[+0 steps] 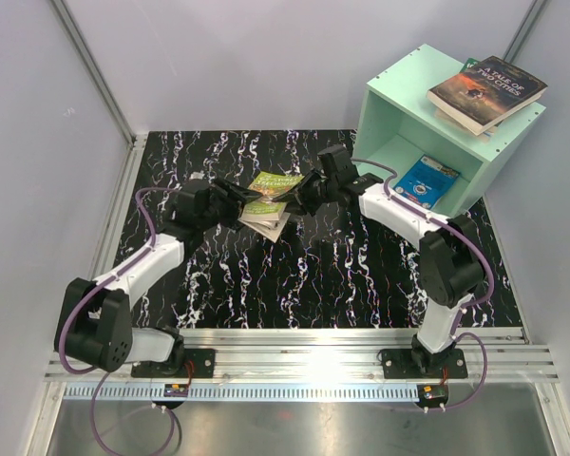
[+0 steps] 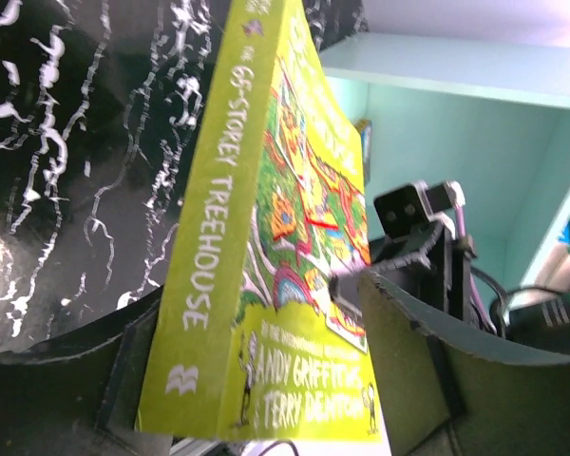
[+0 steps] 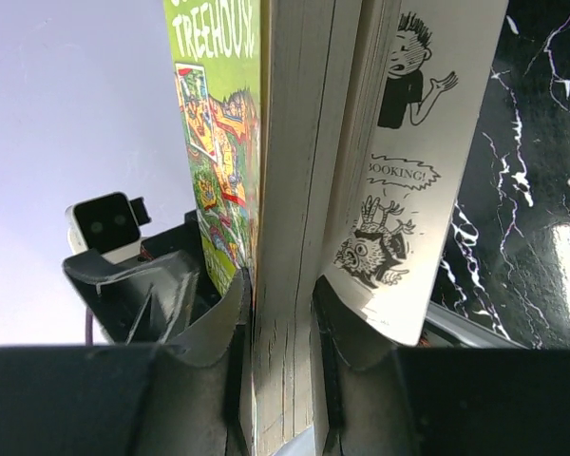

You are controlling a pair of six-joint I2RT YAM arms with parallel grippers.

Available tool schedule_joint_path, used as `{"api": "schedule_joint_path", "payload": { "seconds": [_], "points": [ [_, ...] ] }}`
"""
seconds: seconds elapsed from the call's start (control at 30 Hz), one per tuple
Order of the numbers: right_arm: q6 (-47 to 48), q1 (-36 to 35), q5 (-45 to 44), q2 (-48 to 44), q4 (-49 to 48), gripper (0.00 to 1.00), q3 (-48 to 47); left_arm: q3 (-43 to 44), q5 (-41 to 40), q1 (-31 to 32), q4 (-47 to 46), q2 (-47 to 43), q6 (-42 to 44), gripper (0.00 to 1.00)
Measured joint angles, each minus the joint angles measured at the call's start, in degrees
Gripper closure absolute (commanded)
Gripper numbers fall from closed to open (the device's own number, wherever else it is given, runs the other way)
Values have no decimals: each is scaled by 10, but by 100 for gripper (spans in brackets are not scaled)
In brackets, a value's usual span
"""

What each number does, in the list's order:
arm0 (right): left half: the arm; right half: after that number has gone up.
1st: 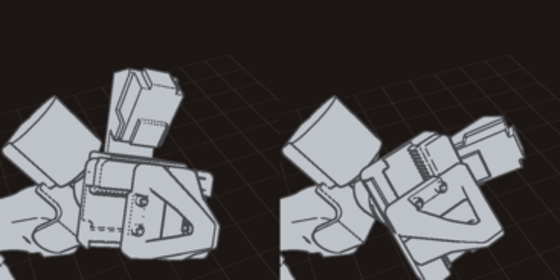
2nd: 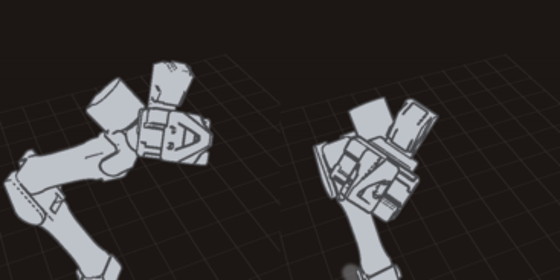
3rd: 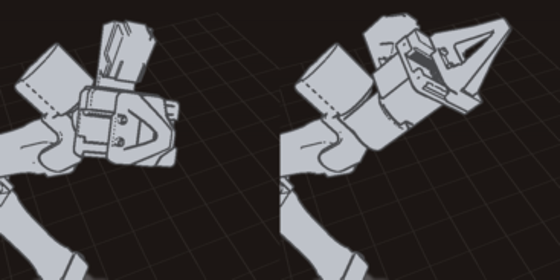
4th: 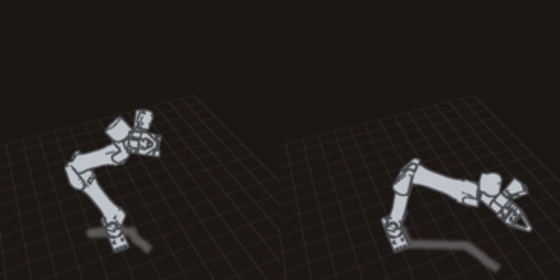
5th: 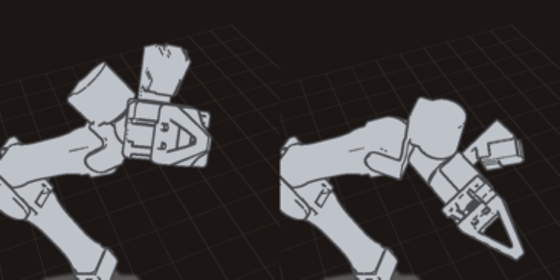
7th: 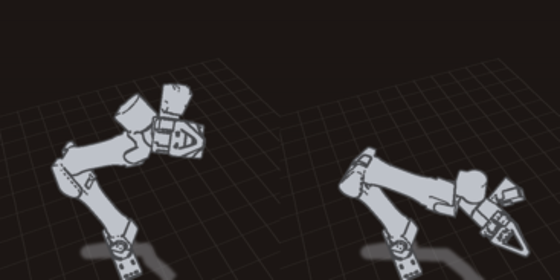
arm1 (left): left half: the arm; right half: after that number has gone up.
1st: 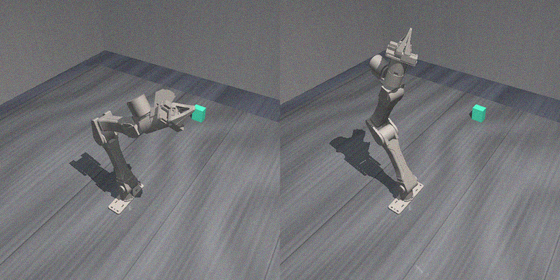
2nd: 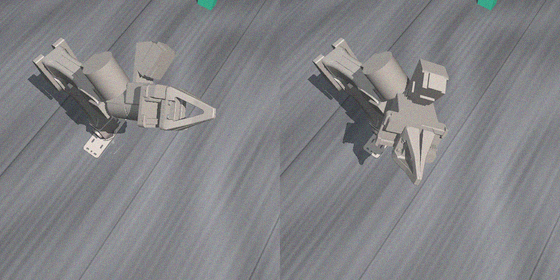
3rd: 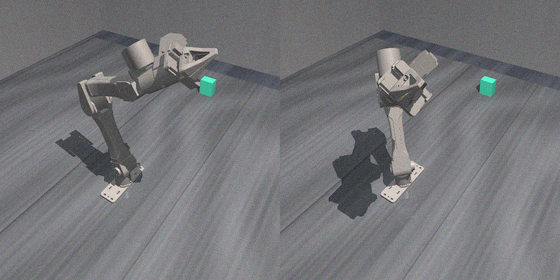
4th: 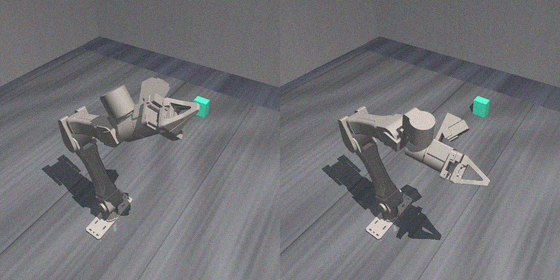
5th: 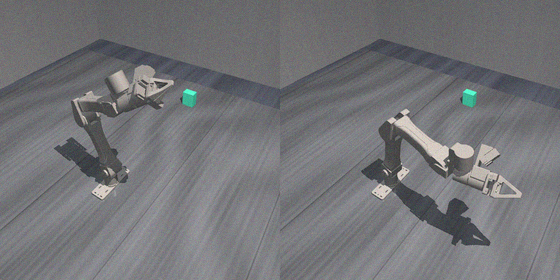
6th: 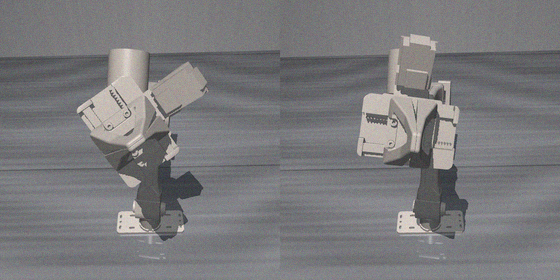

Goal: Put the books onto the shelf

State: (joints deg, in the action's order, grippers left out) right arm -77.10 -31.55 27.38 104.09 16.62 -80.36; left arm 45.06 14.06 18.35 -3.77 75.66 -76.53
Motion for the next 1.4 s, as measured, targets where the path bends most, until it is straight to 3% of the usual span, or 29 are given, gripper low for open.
{"api": "schedule_joint_path", "payload": {
  "seconds": [0.23, 0.37, 0.47, 0.5, 0.53, 0.6, 0.63, 0.77, 0.97, 1.23, 1.4],
  "points": [
    [-6, -1, -10, -4, 14, 100, 0, 7, -17, 3, 31, 7, 2, 60],
    [-7, -2, -15, -7, 38, 100, 0, 25, -21, 7, 60, 7, 9, 67],
    [-9, -3, -13, -9, 40, 100, 0, 46, -25, 8, 87, 6, 21, 84],
    [-10, -3, -12, -9, 40, 100, 0, 51, -27, 8, 94, 6, 26, 96],
    [-10, -3, -11, -9, 38, 96, 0, 55, -28, 9, 102, 6, 30, 100],
    [-11, -4, -7, -9, 38, 71, 0, 66, -30, 9, 121, 6, 40, 100],
    [-10, -4, -5, -9, 39, 33, -1, 75, -30, 9, 134, 6, 46, 100],
    [40, -7, 7, -7, 101, 1, -43, 131, -49, 7, 189, 15, 97, 100],
    [170, -7, -8, -8, 278, 0, -229, 207, -67, -2, 246, 48, 166, 100],
    [282, -8, -100, -144, 466, 0, -270, 214, -20, 12, 167, 110, 170, 100],
    [309, -8, -168, -271, 525, 0, -297, 253, -4, 90, 104, 191, 166, 100]
  ]
}}
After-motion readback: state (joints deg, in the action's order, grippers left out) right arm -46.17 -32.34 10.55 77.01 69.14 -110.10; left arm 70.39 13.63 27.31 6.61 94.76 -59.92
